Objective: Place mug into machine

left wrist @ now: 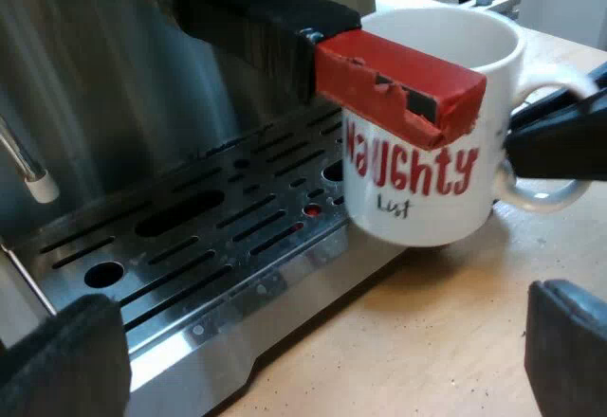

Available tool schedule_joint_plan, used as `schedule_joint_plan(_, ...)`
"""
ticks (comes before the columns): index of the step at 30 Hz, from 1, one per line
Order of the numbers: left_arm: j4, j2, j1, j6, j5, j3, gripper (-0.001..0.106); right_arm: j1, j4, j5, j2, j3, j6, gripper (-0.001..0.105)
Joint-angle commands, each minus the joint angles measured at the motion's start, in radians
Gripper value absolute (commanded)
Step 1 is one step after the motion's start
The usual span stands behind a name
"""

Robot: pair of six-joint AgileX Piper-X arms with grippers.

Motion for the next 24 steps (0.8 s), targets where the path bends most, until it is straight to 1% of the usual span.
schedule_joint_plan(1,-0.017,0.001,-0.006,-0.005,-0.008,-0.003,0.085,-0.002,-0.092,0.02,0.034,-0.026,-0.003,0.0)
schedule_joint_plan(4,-0.017,0.001,-0.006,-0.008,0.0,-0.003,0.085,-0.002,-0.096,0.02,0.073,-0.054,-0.003,0.0)
schedule_joint_plan(15,-0.017,0.001,-0.006,-0.008,0.0,-0.003,0.085,-0.046,-0.096,0.008,0.199,-0.174,-0.003,0.0)
schedule_joint_plan(19,-0.017,0.001,-0.006,-0.008,0.0,-0.003,0.085,-0.063,-0.092,-0.076,0.241,-0.223,-0.005,0.0)
schedule_joint_plan(21,-0.017,0.001,-0.006,-0.008,0.0,-0.003,0.085,-0.071,-0.087,-0.089,0.255,-0.24,-0.013,0.001)
schedule_joint_plan(24,-0.017,0.001,-0.006,-0.008,0.0,-0.003,0.085,-0.076,-0.088,-0.095,0.275,-0.257,-0.015,0.019)
